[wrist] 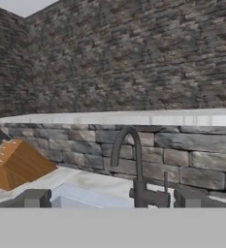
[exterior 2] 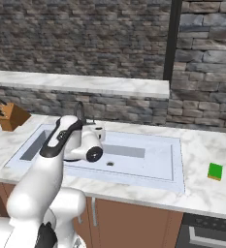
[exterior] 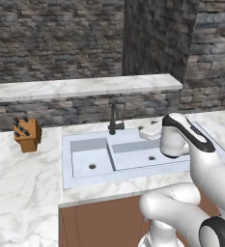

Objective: Soak the sponge with water for a few seconds and then drop it inside the sink.

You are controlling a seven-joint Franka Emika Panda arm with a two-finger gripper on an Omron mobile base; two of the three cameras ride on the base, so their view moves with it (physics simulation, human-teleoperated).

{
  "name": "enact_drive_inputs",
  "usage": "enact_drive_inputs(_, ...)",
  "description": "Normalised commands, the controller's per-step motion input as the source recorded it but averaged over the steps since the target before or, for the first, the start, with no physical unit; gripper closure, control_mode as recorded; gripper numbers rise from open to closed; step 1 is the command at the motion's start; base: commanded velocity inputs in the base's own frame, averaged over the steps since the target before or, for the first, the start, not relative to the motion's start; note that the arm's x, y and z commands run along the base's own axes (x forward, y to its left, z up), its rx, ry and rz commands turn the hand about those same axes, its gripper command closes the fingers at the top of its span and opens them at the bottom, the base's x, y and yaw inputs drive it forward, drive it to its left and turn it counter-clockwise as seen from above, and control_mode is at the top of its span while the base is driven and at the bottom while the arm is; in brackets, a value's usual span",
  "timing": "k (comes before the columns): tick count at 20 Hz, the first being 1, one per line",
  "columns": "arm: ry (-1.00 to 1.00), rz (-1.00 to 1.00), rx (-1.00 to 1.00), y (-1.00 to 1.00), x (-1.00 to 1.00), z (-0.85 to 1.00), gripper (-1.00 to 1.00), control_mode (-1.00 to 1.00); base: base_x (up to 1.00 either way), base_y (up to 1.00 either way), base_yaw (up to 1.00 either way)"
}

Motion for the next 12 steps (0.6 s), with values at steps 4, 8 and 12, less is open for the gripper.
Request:
enact_drive_inputs(4, 0.11, 0.00, 0.00, 0.00, 0.19, 0.00, -1.00, -1.00, 0.00, 0.00, 0.00)
enact_drive_inputs(8, 0.01, 0.00, 0.00, 0.00, 0.25, -0.09, -1.00, -1.00, 0.00, 0.00, 0.00)
enact_drive_inputs(12, 0.00, 0.00, 0.00, 0.00, 0.31, -0.10, -1.00, -1.00, 0.00, 0.00, 0.00)
